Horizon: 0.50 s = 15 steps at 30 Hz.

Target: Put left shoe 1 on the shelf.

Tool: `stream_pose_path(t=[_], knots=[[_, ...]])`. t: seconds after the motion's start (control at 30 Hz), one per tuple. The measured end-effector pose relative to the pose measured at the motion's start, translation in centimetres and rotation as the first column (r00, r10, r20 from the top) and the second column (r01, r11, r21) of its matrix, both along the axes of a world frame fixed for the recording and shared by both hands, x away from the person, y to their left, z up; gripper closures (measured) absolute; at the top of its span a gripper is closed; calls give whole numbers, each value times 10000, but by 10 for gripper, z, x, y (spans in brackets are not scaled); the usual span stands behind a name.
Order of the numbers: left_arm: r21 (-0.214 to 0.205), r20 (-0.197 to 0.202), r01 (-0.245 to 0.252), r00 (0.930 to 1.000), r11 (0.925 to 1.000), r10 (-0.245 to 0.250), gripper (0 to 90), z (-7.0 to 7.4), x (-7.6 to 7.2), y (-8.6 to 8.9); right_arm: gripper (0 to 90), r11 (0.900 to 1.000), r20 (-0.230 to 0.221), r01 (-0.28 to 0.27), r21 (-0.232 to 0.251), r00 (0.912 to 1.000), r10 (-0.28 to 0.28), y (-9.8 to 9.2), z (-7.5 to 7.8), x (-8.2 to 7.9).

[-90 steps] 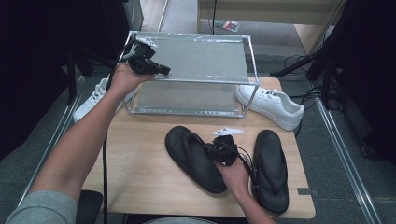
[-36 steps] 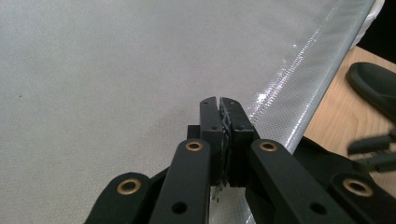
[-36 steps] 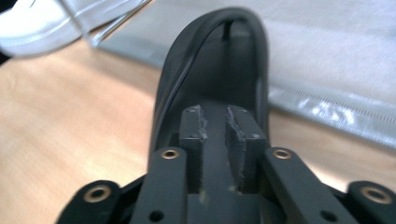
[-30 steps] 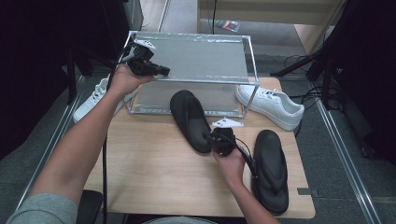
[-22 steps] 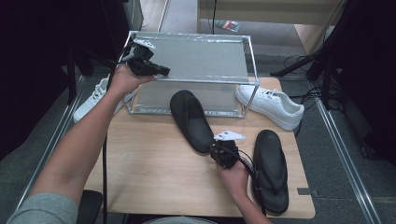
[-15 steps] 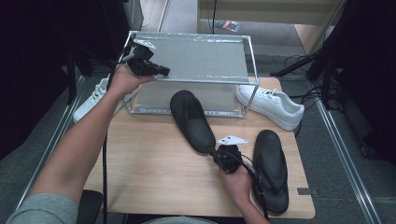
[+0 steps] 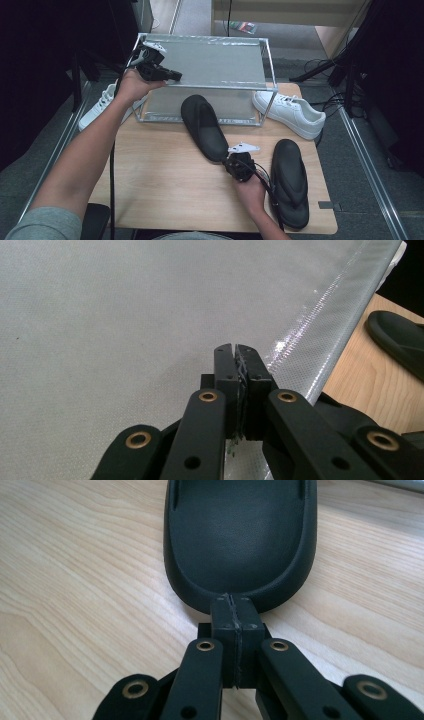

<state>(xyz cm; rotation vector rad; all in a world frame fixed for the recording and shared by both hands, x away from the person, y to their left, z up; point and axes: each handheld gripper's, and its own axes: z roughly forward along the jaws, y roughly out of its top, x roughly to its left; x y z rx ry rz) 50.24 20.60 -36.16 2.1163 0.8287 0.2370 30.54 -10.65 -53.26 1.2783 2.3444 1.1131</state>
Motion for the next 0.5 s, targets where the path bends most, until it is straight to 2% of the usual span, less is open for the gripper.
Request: stream_pose_path(t=[0.37, 0.5], knots=[[4, -17, -25, 10000, 10000, 25, 894, 0, 0, 0, 900, 9999, 246, -22, 108, 9997, 19, 19, -2, 14], [-11, -26, 1, 10000, 10000, -1, 894, 0, 0, 0, 900, 9994, 277, 72, 327, 9996, -81, 24, -4, 17]])
